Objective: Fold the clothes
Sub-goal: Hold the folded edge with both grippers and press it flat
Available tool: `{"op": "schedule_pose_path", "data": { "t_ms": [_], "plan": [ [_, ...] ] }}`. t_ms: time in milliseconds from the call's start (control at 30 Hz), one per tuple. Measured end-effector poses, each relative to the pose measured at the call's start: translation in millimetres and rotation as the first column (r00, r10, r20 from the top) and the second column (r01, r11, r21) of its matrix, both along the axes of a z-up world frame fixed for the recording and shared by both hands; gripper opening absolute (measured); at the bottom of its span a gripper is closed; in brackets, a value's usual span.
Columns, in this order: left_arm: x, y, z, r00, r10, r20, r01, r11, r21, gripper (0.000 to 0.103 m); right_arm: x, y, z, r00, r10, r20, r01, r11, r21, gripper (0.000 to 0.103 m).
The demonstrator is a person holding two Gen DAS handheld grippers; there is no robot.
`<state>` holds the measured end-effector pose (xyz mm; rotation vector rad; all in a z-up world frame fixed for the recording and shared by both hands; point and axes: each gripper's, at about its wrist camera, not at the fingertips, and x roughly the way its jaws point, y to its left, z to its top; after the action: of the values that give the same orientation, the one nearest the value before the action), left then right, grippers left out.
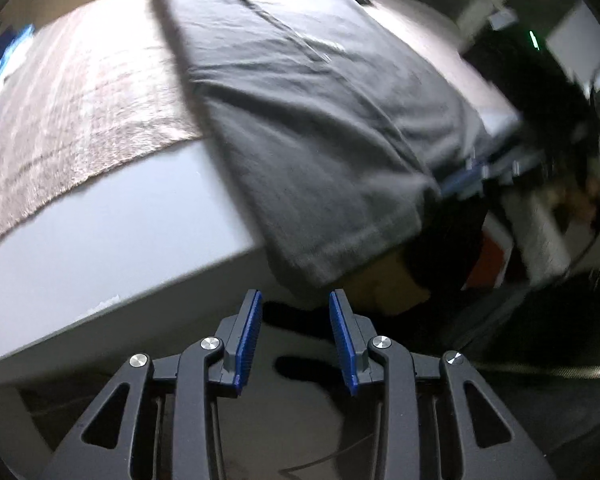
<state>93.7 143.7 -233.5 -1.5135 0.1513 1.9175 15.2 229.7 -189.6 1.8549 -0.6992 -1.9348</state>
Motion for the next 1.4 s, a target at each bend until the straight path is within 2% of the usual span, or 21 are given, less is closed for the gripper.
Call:
{"op": "schedule_pose_path", "data": {
  "t_ms": [133, 267, 500, 700, 767, 800, 833, 900, 967, 1000, 1033, 1300, 1400],
  "plan": [
    [-6, 1, -1, 1.000, 0.001, 0.027, -0.002, 0.999, 0.035, 0.026, 5, 4, 3, 1.000, 0.014, -0.006, -0.014, 1.000, 0.012, 0.008],
    [-8, 2, -9, 0.998, -0.024, 0.052, 0.023, 0.999, 0.028, 0.009, 7, 8, -2, 1.000, 0.021, -0.007, -0.021, 1.000, 0.006, 0.008],
    [-11, 3, -17, 0.997, -0.013, 0.071, 0.010, 0.999, 0.043, 0.009, 17, 21, -3, 1.000, 0.030, -0.002, -0.030, 1.000, 0.003, 0.008],
    [-1, 23, -12, 0.997, -0.076, 0.028, 0.075, 0.996, 0.045, 0.005, 18, 22, -2, 0.999, 0.033, -0.015, -0.033, 0.999, 0.021, 0.009],
    [-2, 20, -12, 0.997, -0.069, 0.034, 0.068, 0.997, 0.039, 0.004, 15, 20, -2, 0.999, 0.040, -0.019, -0.039, 0.998, 0.042, 0.028],
    [-2, 17, -11, 0.997, -0.065, 0.038, 0.064, 0.997, 0.036, 0.004, 13, 17, -2, 0.999, 0.039, -0.026, -0.037, 0.998, 0.051, 0.045],
    [0, 16, -10, 0.997, -0.063, 0.035, 0.062, 0.998, 0.029, 0.004, 11, 14, -2, 0.999, 0.038, -0.032, -0.036, 0.998, 0.060, 0.047],
    [5, 13, -5, 0.997, -0.066, 0.031, 0.065, 0.998, 0.018, 0.004, 10, 11, 1, 0.997, 0.041, -0.060, -0.037, 0.997, 0.063, 0.047],
    [10, 0, 3, 0.998, -0.062, 0.032, 0.062, 0.998, 0.009, 0.001, 10, 8, 6, 0.995, 0.046, -0.093, -0.039, 0.997, 0.071, 0.036],
    [12, -3, 5, 0.998, -0.059, 0.032, 0.059, 0.998, 0.008, 0.001, 10, 6, 8, 0.993, 0.049, -0.109, -0.041, 0.996, 0.078, 0.021],
    [14, -4, 7, 0.998, -0.057, 0.031, 0.056, 0.998, 0.010, 0.001, 9, 5, 8, 0.993, 0.054, -0.109, -0.044, 0.995, 0.089, 0.011],
    [17, -5, -13, 0.996, -0.052, 0.071, 0.057, 0.995, -0.077, 0.000, 10, -3, 7, 0.989, 0.101, -0.108, -0.080, 0.980, 0.182, 0.011],
    [22, -6, 1, 0.997, -0.069, 0.040, 0.073, 0.993, -0.094, 0.000, 18, 4, -2, 0.993, 0.111, -0.026, -0.104, 0.976, 0.192, 0.017]
  ]
}}
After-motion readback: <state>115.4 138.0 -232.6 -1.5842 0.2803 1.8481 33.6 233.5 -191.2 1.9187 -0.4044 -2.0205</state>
